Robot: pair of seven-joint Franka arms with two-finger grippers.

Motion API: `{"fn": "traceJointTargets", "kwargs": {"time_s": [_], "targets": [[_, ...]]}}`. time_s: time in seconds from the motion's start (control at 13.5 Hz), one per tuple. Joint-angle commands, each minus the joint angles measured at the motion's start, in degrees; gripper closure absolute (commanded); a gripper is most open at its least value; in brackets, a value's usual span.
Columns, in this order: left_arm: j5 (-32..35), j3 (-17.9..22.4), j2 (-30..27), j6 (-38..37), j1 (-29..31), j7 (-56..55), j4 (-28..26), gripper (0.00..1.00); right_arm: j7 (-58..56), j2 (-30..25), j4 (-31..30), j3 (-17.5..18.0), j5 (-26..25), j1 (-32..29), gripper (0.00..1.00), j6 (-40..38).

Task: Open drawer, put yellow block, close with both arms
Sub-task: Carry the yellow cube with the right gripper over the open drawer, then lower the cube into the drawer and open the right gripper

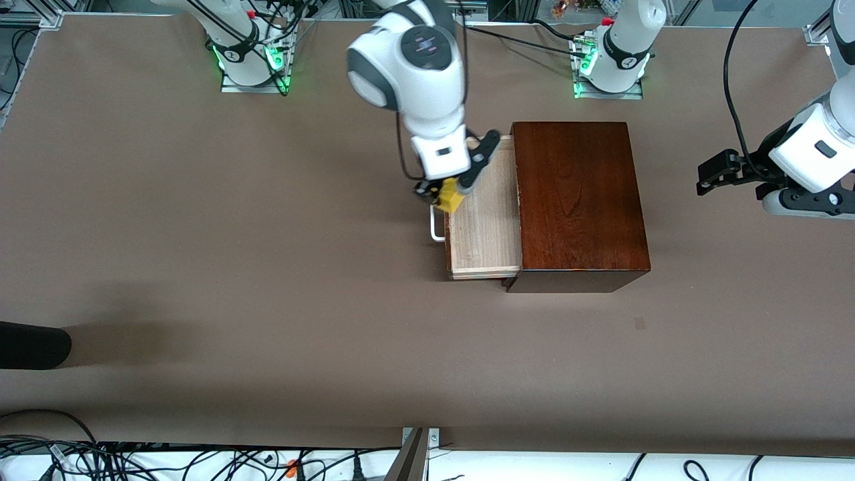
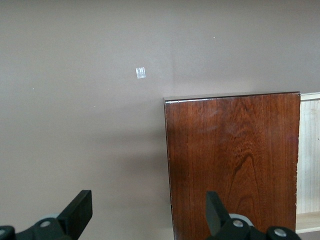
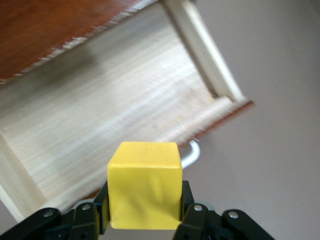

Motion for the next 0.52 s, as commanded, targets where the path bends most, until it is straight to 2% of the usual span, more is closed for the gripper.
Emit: {"fn": "traceJointTargets", "kwargs": {"time_s": [0.0, 0.15, 0.44], "targets": [[-0.3, 0.6, -2.9, 1.0, -0.6, 1.2, -2.5, 0.0, -0.3, 2.4, 4.1, -0.8, -4.0, 3.5, 1.0, -1.3], [-0.4, 0.6, -2.9, 0.7, -0.6, 1.0, -2.1, 0.0, -0.8, 2.7, 4.0, -0.6, -6.1, 4.7, 1.0, -1.4], [-0.8, 0.6, -2.9, -1.3, -0.6, 0.9, -2.0, 0.0, -5.6, 4.8, 3.4, -0.6, -6.2, 6.0, 1.0, -0.6]]}}
